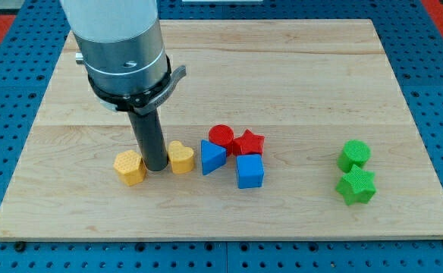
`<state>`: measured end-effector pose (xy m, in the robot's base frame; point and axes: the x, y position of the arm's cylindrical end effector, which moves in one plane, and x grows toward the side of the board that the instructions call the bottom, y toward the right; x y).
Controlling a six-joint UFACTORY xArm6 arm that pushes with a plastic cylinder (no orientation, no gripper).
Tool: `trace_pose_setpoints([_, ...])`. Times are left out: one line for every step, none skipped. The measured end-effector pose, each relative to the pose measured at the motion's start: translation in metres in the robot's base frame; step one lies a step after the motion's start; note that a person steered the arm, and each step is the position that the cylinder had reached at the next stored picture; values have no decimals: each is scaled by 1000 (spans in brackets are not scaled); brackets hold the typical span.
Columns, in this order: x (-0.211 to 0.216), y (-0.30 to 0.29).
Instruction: Push the red circle close to the left of the red star
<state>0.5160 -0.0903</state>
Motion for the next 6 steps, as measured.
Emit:
trace_pose_setpoints([0, 46])
trace_pose_setpoints([0, 98])
trace_pose_setpoints([-5, 89])
trace_pose_setpoints([-11, 30])
trace_pose_setpoints([-43, 33])
trace_pose_setpoints([-78, 76])
